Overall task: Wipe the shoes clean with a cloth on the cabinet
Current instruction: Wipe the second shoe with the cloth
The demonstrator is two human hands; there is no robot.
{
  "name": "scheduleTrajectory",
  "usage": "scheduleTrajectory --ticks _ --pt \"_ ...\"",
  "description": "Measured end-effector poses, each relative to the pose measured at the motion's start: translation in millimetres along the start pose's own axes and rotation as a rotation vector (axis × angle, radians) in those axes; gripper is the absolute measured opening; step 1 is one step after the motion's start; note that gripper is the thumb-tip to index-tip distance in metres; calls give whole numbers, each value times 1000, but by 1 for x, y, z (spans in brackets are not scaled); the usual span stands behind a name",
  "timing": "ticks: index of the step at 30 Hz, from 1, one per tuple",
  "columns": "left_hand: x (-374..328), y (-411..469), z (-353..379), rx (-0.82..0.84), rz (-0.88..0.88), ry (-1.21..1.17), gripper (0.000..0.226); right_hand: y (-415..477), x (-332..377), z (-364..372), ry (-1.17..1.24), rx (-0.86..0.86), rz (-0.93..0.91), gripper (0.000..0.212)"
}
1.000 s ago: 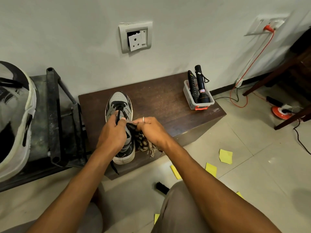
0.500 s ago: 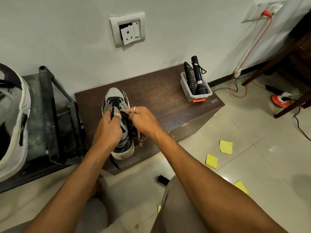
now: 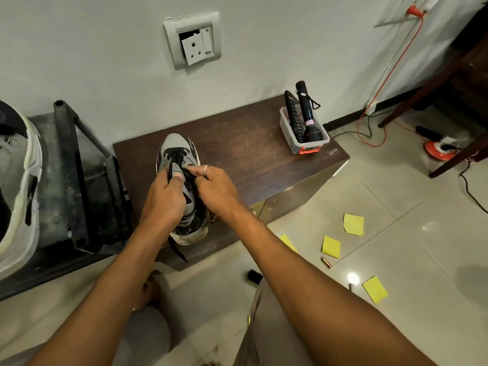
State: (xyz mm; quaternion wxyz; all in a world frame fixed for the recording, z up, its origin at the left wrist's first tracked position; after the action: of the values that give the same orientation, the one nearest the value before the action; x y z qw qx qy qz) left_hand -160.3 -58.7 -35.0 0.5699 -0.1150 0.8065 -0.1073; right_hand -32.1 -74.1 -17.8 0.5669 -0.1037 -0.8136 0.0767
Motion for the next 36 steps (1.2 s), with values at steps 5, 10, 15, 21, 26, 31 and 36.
scheduleTrajectory --ticks 5,10,15,21,26,31,36 --pt "3 1 0 -14 0 29 43 -16 -15 -9 97 85 80 41" --pt "3 0 0 0 -10 20 48 -10 -17 -27 44 34 89 40" --pt "2 0 -2 -5 -13 -9 48 1 4 -5 -24 -49 -21 38" --pt "6 2 -6 -41 -47 -15 48 -30 -2 -5 -11 45 -41 37" --pt "6 0 -3 -12 -47 0 47 -22 -3 -23 57 -19 -28 34" --pt "6 1 -3 5 -57 -3 51 27 -5 -9 -72 -183 -101 40" --pt "4 3 -3 0 -41 10 48 29 -2 5 -157 -123 -85 39"
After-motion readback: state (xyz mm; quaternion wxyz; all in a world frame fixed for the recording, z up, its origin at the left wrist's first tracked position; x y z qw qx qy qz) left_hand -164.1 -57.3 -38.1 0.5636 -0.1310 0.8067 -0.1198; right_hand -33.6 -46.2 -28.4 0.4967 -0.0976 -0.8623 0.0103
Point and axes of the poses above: each hand's wrist, its own y-axis towards the middle knuckle, its own z-axis out of the palm, x = y × z, the point moved 5 cm from there along y, towards the middle knuckle, and after that the axes turned 3 degrees about -y, right-handed, at the moved point
